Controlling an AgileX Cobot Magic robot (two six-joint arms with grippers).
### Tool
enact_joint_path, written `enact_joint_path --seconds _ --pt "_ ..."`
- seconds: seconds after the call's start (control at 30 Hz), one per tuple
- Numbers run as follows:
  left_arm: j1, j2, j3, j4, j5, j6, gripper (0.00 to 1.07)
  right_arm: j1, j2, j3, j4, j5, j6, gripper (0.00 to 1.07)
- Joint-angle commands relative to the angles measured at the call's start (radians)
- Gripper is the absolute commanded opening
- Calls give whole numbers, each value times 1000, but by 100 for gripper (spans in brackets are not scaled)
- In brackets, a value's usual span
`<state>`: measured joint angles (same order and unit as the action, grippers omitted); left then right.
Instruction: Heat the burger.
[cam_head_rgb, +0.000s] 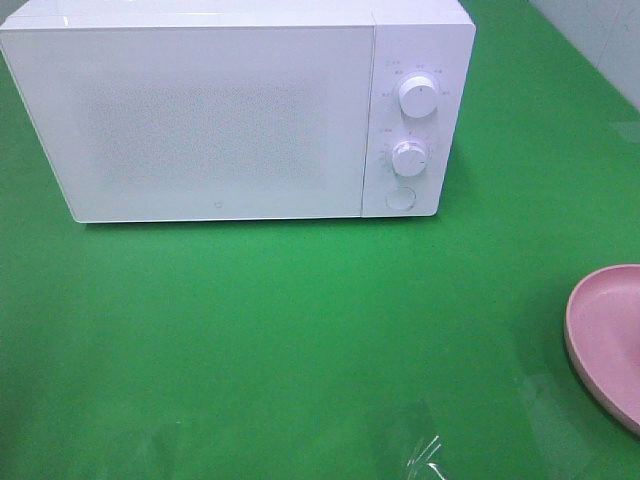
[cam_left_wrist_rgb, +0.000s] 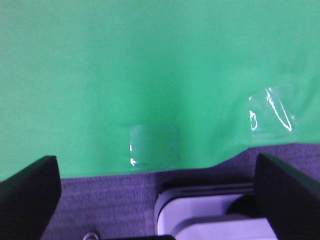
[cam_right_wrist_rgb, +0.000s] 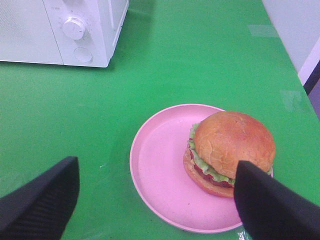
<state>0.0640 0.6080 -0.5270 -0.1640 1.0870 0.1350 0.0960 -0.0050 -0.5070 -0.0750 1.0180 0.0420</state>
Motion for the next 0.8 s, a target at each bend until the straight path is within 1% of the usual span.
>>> enact_joint_path --seconds 0.03,0.07,0.1,0.13,0.2,0.23,0.27,0.3,0.33,0.4,0.43,0.47,0.5,0.57,0.6,0.63,0.67,0.7,0.73,0.8 --pt "2 -76 15 -10 -30 17 103 -9 -25 0 -2 -14 -5 75" --pt "1 -135 29 -5 -50 38 103 -9 -25 0 -2 -14 -5 75" --pt "1 -135 29 -5 -50 38 103 -9 -25 0 -2 -14 -5 75" --pt "-2 -183 30 -5 -52 40 103 -9 -25 0 -2 -14 -5 75" --pt "-2 -208 30 -2 -52 40 103 -9 -25 0 -2 -14 -5 75" --pt "-2 -250 30 0 -51 40 103 -9 -25 0 -2 -14 -5 75" --pt "-2 -250 30 0 -51 40 103 -9 -25 0 -2 -14 -5 75" --pt "-2 -292 30 1 -51 40 103 -9 -25 0 -2 -14 -5 75" --pt "-2 -292 30 1 -51 40 103 -9 -25 0 -2 -14 -5 75" --pt "-2 -350 30 1 -51 40 103 -9 -25 0 -2 -14 -5 75" --pt "-2 -350 30 1 -51 40 103 -9 -25 0 -2 -14 -5 75" --pt "-2 -390 30 1 -51 40 103 -9 -25 0 -2 -14 -5 75" --pt "-2 -390 30 1 -51 40 103 -9 -25 0 -2 -14 -5 75" --pt "-2 -461 30 1 -51 40 103 -9 -25 0 -2 -14 -5 75" --pt "-2 -461 30 1 -51 40 103 -9 -25 0 -2 -14 -5 75" --pt "-2 -503 30 1 -51 40 103 -9 -25 0 -2 -14 -5 75" --pt "-2 -503 30 1 -51 40 103 -9 -25 0 -2 -14 -5 75" --pt "-2 -545 30 1 -51 40 103 -9 -25 0 -2 -14 -5 75" --pt "-2 -545 30 1 -51 40 103 -9 -25 0 -2 -14 -5 75" --pt "-2 -603 30 1 -51 40 103 -9 -25 0 -2 -14 -5 75"
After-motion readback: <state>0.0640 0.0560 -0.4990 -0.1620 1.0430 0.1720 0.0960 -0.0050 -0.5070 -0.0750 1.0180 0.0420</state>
